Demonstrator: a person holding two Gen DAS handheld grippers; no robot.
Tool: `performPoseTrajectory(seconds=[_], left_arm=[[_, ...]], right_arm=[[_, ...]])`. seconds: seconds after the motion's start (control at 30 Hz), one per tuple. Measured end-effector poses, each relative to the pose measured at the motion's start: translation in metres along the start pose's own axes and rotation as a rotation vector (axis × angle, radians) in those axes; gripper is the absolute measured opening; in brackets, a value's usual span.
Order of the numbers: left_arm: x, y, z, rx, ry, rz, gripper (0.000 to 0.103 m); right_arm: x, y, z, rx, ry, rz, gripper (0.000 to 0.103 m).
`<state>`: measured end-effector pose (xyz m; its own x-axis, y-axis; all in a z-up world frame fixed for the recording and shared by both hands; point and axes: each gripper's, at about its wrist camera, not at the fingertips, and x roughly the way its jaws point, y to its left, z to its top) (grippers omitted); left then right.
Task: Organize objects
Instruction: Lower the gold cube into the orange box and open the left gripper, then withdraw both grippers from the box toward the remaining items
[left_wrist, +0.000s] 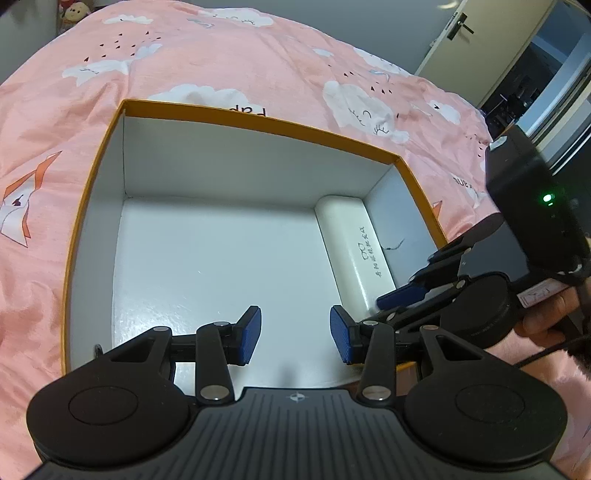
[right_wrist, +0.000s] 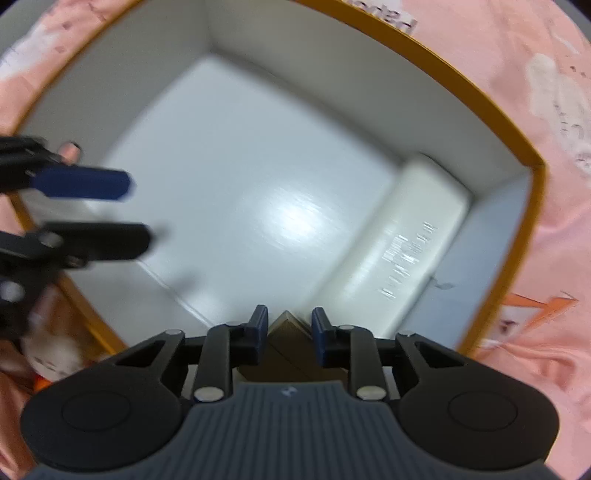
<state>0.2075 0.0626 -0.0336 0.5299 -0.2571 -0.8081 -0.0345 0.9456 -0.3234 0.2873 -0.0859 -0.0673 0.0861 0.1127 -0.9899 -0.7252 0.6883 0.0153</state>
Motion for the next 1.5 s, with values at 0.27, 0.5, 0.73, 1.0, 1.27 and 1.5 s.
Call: performPoseTrajectory(seconds=[0.27, 0.5, 0.73, 1.0, 1.27, 1.5], left_arm=[[-0.006, -0.005, -0.006, 0.015, -0.025, 0.007, 0.049], [-0.022, -0.015, -0.013, 0.045, -0.089, 0.0, 0.048], [-0.045, -0.035, -0.022, 0.114, -0.177, 0.017, 0.048], [-0.073, -0.053, -0.038, 0.18, -0.275, 0.038, 0.048], [-0.091, -0.065, -0.067, 0.219, -0.322, 0.134, 0.048], [-0.094, -0.059, -0.086, 0.213, -0.232, 0.096, 0.048]], right_arm=[[0.002, 0.003, -0.003, 0.024, -0.003, -0.028, 0.026], [-0.018, 0.007, -0.014, 0.054, -0.086, -0.052, 0.032], [-0.058, 0.025, -0.031, 0.097, -0.24, -0.074, 0.042], [-0.106, 0.042, -0.085, 0.283, -0.545, -0.052, 0.066], [-0.114, 0.065, -0.151, 0.46, -0.688, -0.083, 0.073], [-0.104, 0.079, -0.193, 0.551, -0.696, -0.116, 0.077]])
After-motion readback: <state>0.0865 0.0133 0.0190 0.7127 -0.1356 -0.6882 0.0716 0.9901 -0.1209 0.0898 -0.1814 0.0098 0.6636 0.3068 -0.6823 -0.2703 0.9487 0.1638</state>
